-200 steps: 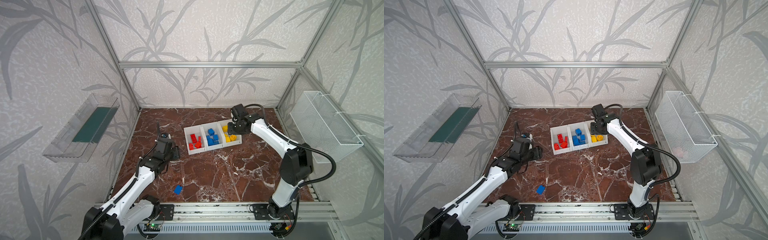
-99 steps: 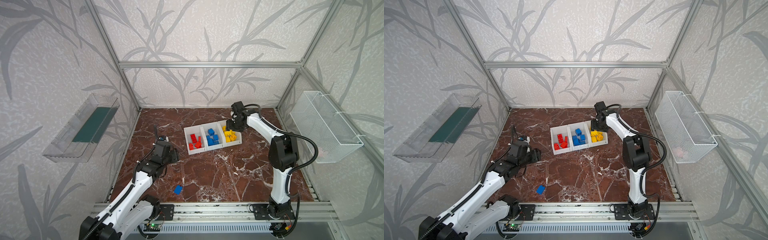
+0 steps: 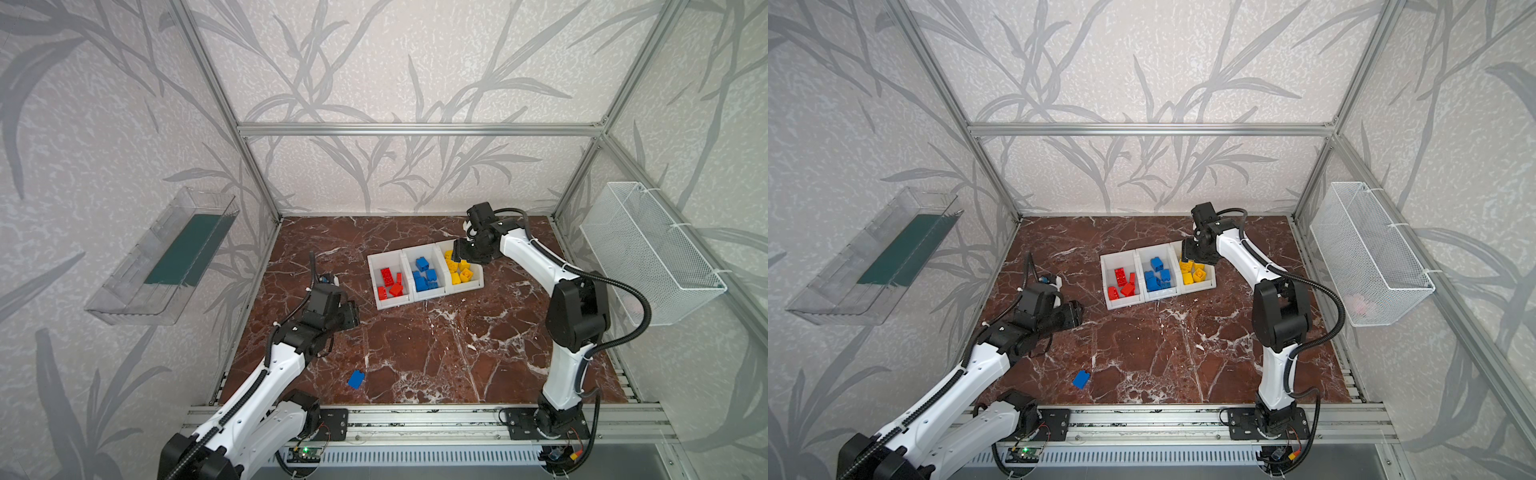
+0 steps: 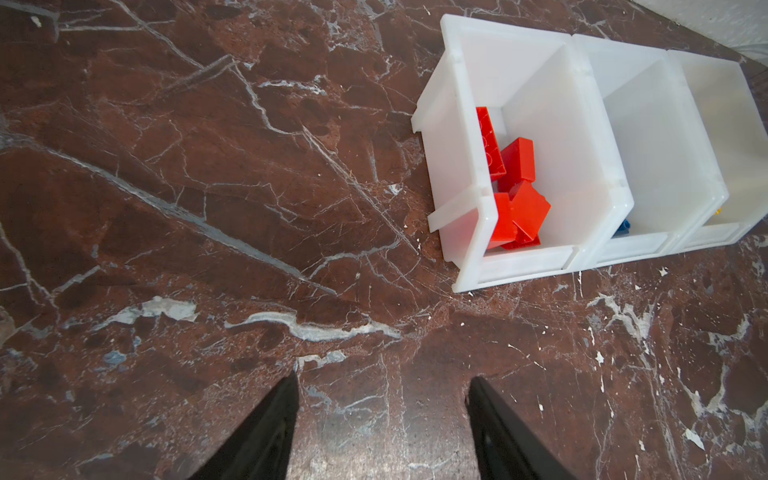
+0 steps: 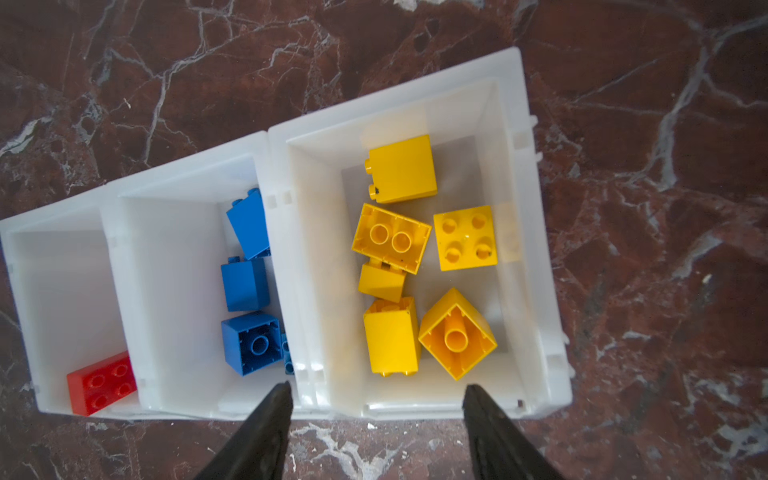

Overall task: Sort the legos into containers by color
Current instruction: 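Carry the yellow brick with the right gripper into the yellow compartment and release, then grasp the last blue brick with the left gripper while the right withdraws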

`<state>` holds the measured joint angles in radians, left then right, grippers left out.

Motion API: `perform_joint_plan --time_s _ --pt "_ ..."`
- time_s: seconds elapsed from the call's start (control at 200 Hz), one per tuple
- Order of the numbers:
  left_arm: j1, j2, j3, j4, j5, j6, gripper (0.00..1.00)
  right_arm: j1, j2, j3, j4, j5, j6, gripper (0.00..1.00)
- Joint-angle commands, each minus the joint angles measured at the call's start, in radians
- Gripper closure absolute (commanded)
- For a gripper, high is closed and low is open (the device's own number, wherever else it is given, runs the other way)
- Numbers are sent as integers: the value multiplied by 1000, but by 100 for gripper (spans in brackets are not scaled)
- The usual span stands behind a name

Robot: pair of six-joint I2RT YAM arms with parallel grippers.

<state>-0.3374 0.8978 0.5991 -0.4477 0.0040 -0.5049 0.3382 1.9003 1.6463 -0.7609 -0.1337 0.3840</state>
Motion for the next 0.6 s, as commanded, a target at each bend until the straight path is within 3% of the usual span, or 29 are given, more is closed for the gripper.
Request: perform_joint_plan --time_s 0.0,0.175,0.34,0.595 --pt "-9 -29 -17 -53 25 3 33 -5 -91 -49 17 -17 3 33" --pt "-77 -49 -42 -120 5 -28 33 -5 -173 -127 31 -38 2 33" --pt "-217 -58 -58 -167 -69 -84 33 -5 -242 -195 52 -55 3 33" --pt "-386 -28 -94 -245 -98 -201 33 -5 -282 -248 67 -69 2 33"
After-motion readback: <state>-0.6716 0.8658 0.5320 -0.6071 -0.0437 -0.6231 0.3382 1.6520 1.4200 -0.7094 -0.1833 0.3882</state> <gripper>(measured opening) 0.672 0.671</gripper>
